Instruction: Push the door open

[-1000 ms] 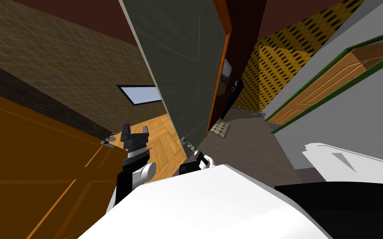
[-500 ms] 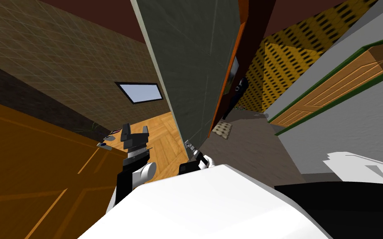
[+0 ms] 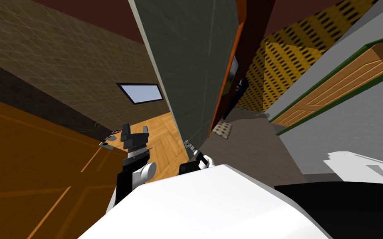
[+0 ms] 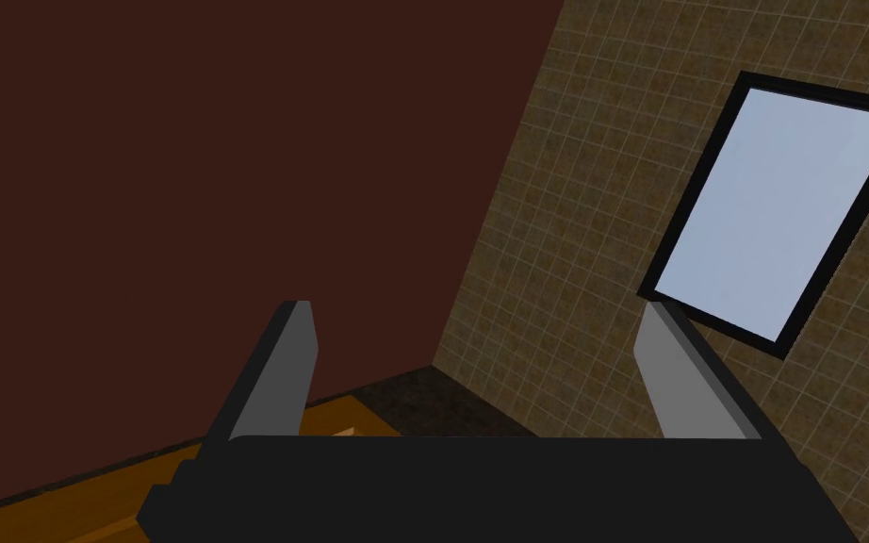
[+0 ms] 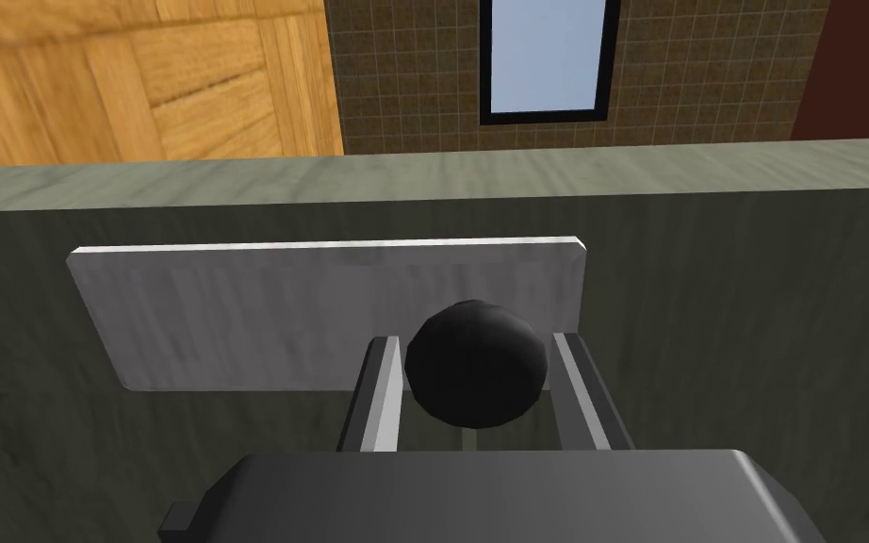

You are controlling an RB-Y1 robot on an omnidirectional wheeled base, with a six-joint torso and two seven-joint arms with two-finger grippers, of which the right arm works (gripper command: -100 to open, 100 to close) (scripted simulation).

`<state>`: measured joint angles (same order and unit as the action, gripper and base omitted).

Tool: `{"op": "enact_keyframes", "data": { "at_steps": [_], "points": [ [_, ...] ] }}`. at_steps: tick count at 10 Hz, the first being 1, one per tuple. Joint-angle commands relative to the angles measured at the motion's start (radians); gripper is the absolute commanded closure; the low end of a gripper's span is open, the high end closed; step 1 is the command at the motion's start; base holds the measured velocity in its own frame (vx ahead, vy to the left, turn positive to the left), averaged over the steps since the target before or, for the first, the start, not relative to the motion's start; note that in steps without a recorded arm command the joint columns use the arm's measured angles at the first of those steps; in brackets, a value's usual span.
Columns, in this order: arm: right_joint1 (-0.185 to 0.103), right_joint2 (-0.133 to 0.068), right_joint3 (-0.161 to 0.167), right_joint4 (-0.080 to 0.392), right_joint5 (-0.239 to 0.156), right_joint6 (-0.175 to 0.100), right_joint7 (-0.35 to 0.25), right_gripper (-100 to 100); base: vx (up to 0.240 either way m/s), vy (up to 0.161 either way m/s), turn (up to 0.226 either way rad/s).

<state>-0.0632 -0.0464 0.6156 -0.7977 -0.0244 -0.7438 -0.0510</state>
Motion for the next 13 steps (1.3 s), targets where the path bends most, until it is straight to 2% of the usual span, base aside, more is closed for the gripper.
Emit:
{"op": "enact_keyframes", "data": {
  "at_steps": [1,9,11,13],
  "points": [
    [-0.001,-0.007,-0.016,0.003,-0.005,-0.001,0.004,100,0.077,0.099,-0.033],
    [-0.009,-0.026,-0.1,0.02,-0.031,-0.006,0.027,100,0.136,0.153,-0.044],
    [-0.01,-0.027,-0.108,0.022,-0.034,-0.006,0.029,100,0.096,0.101,-0.029],
    [-0.012,-0.028,-0.136,0.027,-0.043,-0.008,0.037,100,0.114,0.093,-0.076]
  ]
}}
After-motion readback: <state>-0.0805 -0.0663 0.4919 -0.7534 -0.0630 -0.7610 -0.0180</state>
